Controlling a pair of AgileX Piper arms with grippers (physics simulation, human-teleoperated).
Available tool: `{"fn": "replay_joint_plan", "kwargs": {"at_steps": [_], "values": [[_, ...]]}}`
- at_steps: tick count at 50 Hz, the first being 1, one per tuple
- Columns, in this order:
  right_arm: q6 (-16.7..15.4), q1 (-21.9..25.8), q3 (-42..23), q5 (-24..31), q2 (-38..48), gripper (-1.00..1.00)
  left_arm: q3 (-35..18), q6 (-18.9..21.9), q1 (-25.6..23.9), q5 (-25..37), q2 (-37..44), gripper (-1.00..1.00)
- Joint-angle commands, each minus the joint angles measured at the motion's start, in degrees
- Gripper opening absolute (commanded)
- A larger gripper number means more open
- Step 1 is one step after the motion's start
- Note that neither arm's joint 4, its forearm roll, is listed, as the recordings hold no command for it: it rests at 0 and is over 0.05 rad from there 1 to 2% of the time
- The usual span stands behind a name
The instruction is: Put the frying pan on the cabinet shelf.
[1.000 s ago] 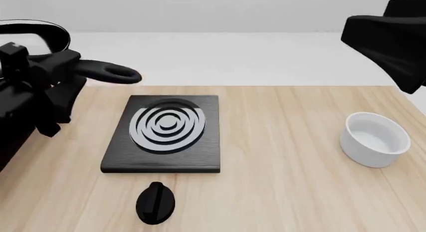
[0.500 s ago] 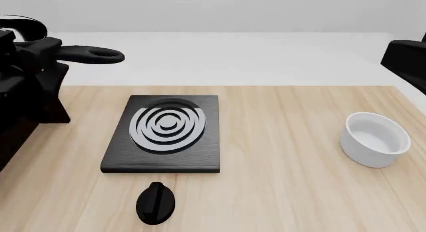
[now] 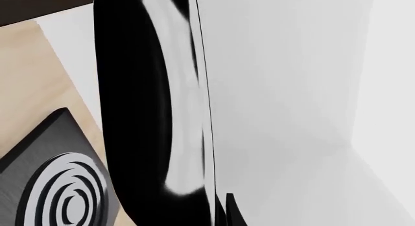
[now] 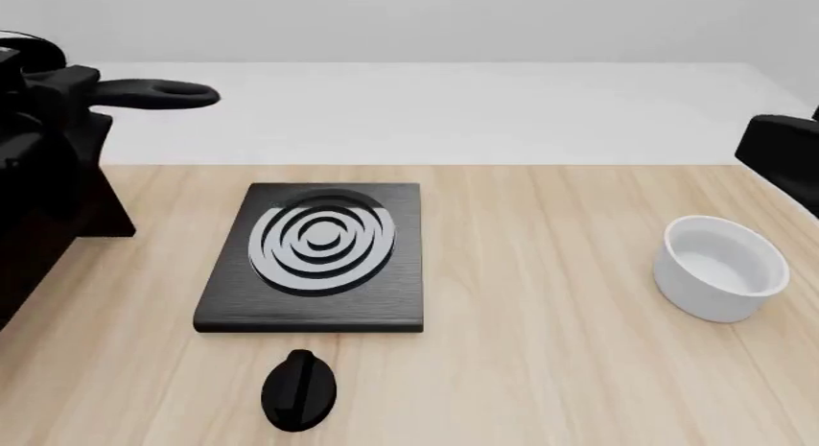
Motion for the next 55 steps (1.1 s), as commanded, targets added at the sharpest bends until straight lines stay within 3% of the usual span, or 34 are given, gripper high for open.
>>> {"fn": "replay_joint_plan", "kwargs": {"at_steps": [1,55], "values": [[1.8,-1.6,4.2,-0.6,-2.3,1.00,0.2,-0.6,2.7,-3.5,0.8,-1.00],[3.2,-3.6,9.1,0.4,-4.4,1.00,2.3,-0.8,14.1,-8.6,5.6,-1.00]]}}
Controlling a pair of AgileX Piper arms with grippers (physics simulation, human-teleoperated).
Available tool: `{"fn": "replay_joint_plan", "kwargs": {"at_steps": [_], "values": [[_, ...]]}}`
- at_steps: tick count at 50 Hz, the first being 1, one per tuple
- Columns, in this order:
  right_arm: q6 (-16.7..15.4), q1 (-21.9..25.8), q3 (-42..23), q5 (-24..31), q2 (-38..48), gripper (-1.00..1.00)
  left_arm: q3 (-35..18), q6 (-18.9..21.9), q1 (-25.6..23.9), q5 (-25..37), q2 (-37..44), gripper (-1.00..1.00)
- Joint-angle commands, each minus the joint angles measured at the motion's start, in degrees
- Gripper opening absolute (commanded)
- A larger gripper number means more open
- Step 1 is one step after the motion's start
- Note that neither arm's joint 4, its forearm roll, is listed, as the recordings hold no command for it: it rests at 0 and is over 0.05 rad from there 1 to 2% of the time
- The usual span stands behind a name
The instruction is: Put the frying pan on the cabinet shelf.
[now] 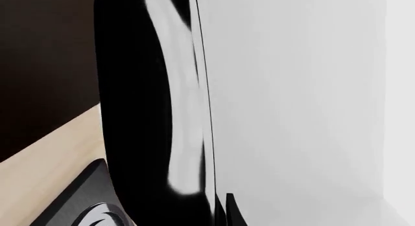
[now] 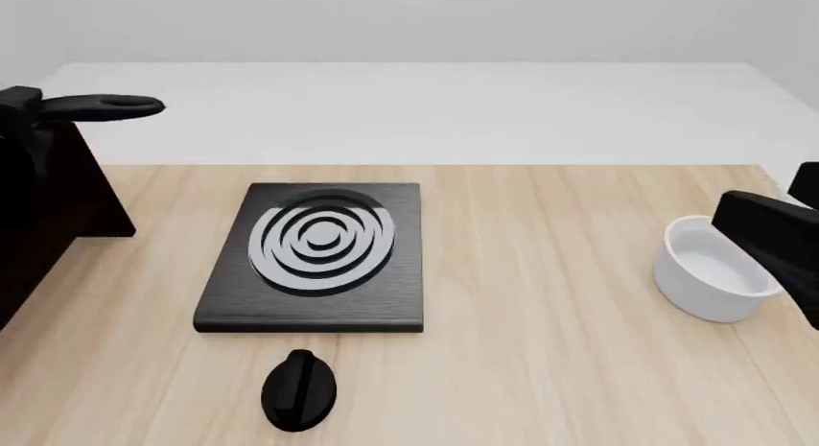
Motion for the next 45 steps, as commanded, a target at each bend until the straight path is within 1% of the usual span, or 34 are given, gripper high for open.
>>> {"fn": "replay_joint_plan", "kwargs": {"at_steps": [1,16,26,30,33,40,43,45], "values": [[0.1,0.0,0.7,-0.2,0.0,1.00,0.2,0.1,2.2,-2.6,0.5,-1.00],[0.0,-0.2,1.0,0.2,-0.2,1.00,3.3,-1.2,4.3,-7.4,3.5,-1.00],[-0.5,0.0,-0.1,0.2,0.8,1.00,3.7,-0.9,5.1,-8.3,4.4,-1.00],[-0.4,0.0,0.9,-0.1,0.3,1.00,4.6,-1.5,5.3,-9.3,4.7,-1.00],[-0.7,0.4,1.6,0.0,0.4,1.00,4.5,-1.2,5.5,-9.0,4.6,-1.00],[-0.9,-0.4,0.9,1.4,-0.3,1.00,4.8,-1.1,5.7,-9.6,5.1,-1.00],[-1.0,-0.6,1.0,1.4,-0.4,1.00,5.6,-1.9,5.3,-10.3,4.8,-1.00],[-0.9,-0.6,1.0,1.4,-0.5,1.00,5.3,-1.4,5.5,-9.7,4.6,-1.00]]}}
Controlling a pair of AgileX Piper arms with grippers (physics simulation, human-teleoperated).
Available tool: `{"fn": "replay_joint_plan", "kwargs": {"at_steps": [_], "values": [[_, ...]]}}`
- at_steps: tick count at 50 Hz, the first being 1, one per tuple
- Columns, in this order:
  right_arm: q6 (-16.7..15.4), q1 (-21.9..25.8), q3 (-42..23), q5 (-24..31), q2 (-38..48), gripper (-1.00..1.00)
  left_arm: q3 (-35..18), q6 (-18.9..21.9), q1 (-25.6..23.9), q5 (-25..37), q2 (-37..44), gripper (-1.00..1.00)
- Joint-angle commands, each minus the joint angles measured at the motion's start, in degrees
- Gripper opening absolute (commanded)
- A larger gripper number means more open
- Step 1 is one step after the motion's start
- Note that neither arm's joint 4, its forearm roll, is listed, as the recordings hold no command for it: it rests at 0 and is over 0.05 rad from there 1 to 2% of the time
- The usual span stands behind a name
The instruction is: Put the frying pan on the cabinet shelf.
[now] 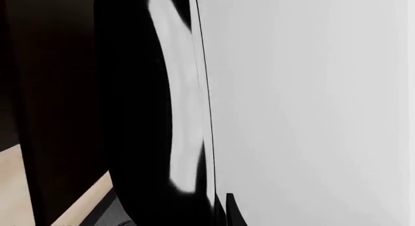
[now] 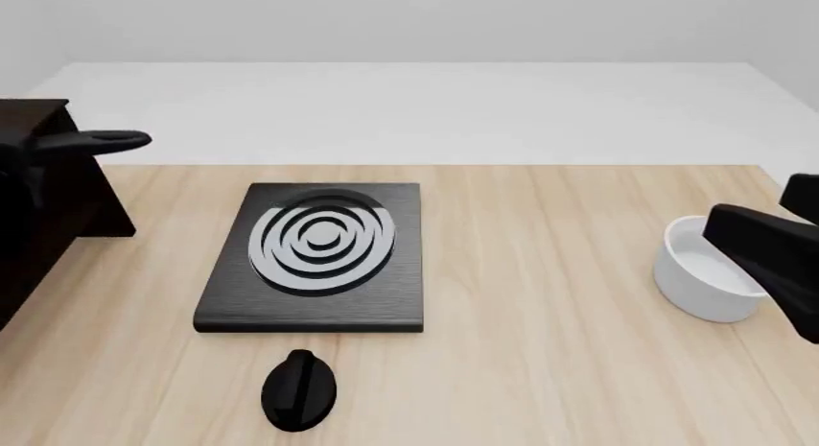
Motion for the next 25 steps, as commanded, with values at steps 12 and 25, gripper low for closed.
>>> {"fn": "replay_joint_plan", "kwargs": {"at_steps": [12,25], "values": [[-0.1,-0.3,0.0,0.3,-0.1,1.00,-0.8,0.9,0.8,-0.7,-1.7,1.00],[-0.1,-0.2,0.2,0.2,0.1,1.00,-0.4,1.0,0.9,-0.4,-3.1,1.00]]}}
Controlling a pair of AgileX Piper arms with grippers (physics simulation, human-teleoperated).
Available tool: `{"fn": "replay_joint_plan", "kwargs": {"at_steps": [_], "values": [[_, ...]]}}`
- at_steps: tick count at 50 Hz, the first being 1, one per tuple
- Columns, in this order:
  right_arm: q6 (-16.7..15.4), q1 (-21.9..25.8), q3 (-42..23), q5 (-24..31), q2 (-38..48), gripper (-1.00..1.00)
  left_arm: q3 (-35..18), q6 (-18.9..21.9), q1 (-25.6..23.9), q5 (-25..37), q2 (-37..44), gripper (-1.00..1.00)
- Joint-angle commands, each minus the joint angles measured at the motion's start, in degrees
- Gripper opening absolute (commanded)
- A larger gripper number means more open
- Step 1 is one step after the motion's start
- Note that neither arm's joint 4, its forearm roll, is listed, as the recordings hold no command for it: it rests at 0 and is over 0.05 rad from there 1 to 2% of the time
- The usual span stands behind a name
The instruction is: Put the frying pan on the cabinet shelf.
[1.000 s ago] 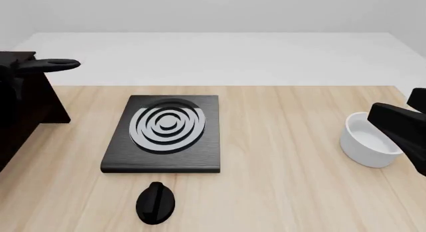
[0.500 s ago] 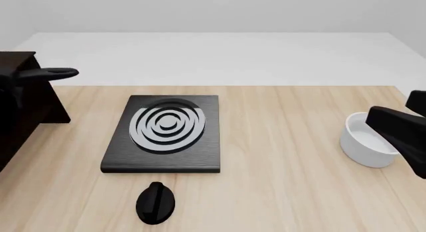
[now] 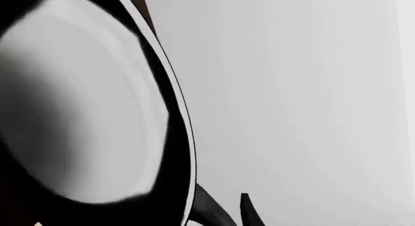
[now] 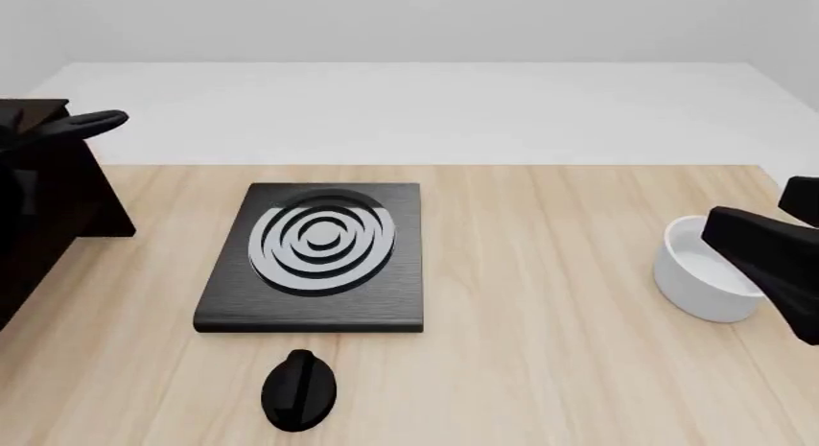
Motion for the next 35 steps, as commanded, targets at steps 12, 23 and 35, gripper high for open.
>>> {"fn": "replay_joint_plan", "kwargs": {"at_steps": [12,23,35], "values": [[0.1,-0.3,-0.3,0.6,-0.1,1.00,2.0,0.5,-0.3,-1.4,-1.2,1.00],[0.1,-0.5,-0.1,0.6,-0.6,1.00,4.1,0.6,-0.2,-2.0,-2.3,1.00],[0.5,-0.7,0.2,0.7,-1.1,1.00,5.7,-0.1,-0.4,-2.0,-4.6,1.00]]}}
